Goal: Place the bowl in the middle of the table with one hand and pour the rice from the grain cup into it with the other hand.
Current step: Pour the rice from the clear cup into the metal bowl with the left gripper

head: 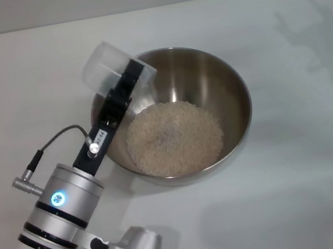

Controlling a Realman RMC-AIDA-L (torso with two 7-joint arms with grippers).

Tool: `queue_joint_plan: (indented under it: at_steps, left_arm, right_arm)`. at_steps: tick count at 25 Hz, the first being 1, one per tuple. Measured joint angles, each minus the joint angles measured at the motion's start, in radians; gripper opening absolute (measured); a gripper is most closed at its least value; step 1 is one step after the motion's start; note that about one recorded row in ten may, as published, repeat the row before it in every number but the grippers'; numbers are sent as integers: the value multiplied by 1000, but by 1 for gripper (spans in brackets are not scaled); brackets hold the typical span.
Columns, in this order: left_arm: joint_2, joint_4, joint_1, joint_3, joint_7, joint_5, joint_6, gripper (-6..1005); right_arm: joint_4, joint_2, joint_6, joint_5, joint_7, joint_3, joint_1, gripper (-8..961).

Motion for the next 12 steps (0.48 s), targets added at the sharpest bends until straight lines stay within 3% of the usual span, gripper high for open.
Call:
queue_joint_plan:
  at_steps: [12]
  left_arm:
    - [1,18,-2,-25,-20,12,22,37]
  right_arm:
    - [-6,-2,0,0,-11,3,1,825]
